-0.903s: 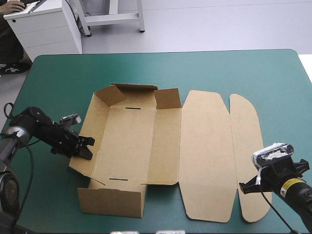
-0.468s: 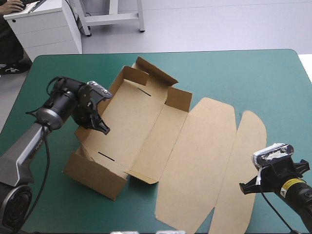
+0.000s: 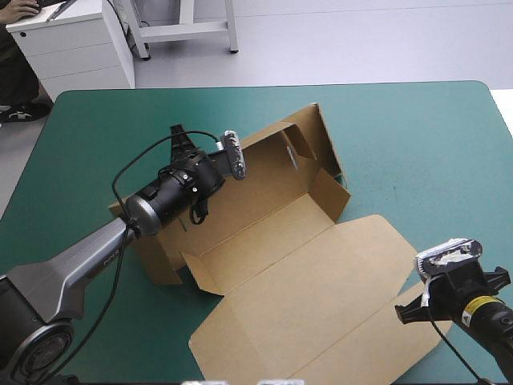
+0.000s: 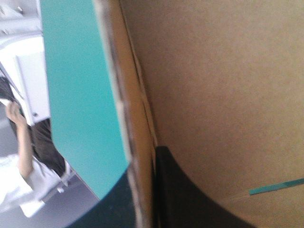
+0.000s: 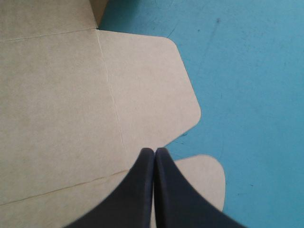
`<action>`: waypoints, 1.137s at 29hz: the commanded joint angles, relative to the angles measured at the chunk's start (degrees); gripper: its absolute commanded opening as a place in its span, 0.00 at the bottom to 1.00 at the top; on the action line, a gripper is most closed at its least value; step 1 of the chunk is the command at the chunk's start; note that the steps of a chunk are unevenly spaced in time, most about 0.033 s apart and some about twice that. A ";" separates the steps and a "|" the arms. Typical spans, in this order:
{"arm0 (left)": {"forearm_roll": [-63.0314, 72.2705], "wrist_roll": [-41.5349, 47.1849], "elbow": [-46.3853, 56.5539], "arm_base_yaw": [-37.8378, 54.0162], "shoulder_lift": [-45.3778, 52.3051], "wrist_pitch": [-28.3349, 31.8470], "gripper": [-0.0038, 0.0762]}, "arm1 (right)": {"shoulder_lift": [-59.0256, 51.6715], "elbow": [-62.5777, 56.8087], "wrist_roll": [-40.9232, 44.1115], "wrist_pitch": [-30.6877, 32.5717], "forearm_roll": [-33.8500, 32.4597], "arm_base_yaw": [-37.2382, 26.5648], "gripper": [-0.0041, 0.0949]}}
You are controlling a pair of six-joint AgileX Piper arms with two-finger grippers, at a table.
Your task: Fold the box
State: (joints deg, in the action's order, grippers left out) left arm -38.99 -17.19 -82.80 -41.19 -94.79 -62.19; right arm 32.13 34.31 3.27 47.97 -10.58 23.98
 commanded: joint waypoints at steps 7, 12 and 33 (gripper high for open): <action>-11.92 2.23 -1.87 -7.43 2.84 9.33 0.04 | -0.03 1.53 -0.47 -0.58 -0.57 -0.20 0.02; -13.57 5.42 -1.65 -9.84 2.97 11.44 0.04 | -0.03 1.53 -0.47 -0.58 -0.57 -0.20 0.02; -57.27 40.07 20.03 -19.17 6.41 11.58 0.04 | -0.03 1.53 -0.01 -0.58 -0.57 -0.20 0.02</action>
State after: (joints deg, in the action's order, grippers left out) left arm -91.54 21.38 -61.37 -59.83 -91.39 -47.44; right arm 31.82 34.31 3.27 50.02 -10.23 23.98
